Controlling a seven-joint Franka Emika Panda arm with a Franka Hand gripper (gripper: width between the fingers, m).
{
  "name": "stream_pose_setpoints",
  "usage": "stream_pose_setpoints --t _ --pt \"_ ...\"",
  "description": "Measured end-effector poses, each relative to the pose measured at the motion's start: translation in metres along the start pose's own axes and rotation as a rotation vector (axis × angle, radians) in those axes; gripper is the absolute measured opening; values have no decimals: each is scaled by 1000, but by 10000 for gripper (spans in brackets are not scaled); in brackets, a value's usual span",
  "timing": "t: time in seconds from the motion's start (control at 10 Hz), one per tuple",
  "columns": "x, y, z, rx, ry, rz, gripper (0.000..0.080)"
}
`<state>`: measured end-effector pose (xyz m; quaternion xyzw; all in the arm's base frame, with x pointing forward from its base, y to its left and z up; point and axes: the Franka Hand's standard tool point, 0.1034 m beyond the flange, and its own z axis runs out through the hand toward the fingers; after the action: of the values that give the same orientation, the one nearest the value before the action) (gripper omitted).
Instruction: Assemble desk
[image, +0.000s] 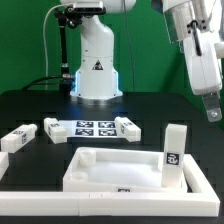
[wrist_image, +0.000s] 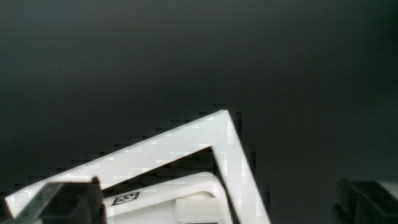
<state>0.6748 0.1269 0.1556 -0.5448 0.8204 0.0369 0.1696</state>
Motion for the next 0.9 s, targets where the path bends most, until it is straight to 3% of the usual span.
stream_pose_setpoints --t 0.3,0.5,0.7,0.8,0.9 --pt "0 1 1 -1 1 -5 649" --pt "-11 4 -5 0 -10 -46 649" --pt "-23 35 -12 -7 -13 -115 649" --pt "-22 51 -11 -29 -5 -181 649" --pt "-22 54 -11 -43 -6 -271 649"
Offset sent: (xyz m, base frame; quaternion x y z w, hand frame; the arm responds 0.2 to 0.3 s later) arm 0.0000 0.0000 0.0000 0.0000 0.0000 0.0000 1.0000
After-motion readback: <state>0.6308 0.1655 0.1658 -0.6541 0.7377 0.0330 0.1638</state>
